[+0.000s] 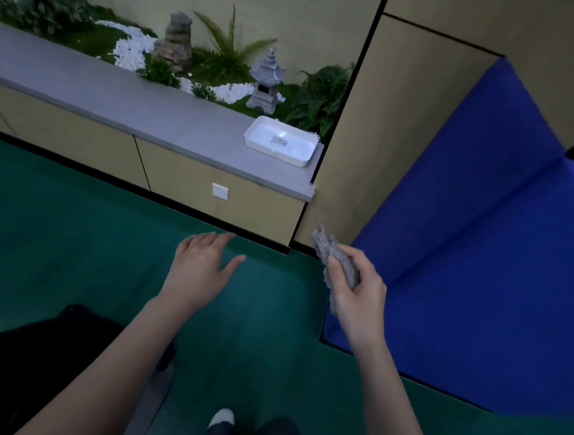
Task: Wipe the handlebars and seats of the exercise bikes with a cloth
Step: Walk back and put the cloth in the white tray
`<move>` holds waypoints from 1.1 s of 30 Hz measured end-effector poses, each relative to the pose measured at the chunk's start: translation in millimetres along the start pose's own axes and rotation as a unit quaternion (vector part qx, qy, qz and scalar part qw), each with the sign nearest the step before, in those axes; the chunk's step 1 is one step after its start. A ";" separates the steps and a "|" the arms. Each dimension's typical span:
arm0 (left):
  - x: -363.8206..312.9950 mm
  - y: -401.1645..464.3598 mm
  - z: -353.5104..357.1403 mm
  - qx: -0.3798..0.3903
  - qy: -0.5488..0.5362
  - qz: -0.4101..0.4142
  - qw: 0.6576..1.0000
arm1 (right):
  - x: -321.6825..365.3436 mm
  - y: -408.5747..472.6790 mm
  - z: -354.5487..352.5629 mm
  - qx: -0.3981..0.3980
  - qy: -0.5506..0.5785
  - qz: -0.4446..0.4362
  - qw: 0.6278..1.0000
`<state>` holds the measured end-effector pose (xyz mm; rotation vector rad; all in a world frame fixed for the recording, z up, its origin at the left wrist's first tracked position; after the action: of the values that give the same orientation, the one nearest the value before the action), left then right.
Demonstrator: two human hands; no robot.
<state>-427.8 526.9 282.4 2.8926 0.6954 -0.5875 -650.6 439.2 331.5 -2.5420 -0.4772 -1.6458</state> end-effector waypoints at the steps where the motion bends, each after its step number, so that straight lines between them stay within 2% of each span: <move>1: 1.7 11.4 -0.4 -0.004 -0.006 -0.004 1.000 | -1.3 13.3 2.9 0.004 0.000 0.001 1.000; 10: 12.7 131.5 9.8 -0.013 -0.023 -0.070 0.997 | -17.8 165.1 34.8 0.043 -0.003 -0.008 0.999; 17: -1.1 238.9 0.9 -0.040 -0.016 -0.095 0.995 | -13.5 291.3 56.6 0.083 0.044 -0.033 0.995; 25: 7.3 317.3 -7.0 -0.053 -0.015 -0.124 0.991 | -7.4 385.8 99.9 0.139 0.058 -0.042 0.988; 33: 66.7 418.0 -23.2 -0.052 -0.020 -0.109 0.992 | 9.9 471.3 181.1 0.099 0.053 -0.072 0.991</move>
<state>-173.9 187.4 283.9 2.7212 1.0134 -0.6118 -347.4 35.8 313.1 -2.3147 -0.7868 -1.6736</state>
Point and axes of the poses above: each hand's wrist, its own y-axis towards the middle knuckle, its own z-axis out of the palm, x = y × z, the point moved 3 cm from there along y, towards the middle knuckle, and after that the axes turned 1 degree about x, right-handed, at the moved point
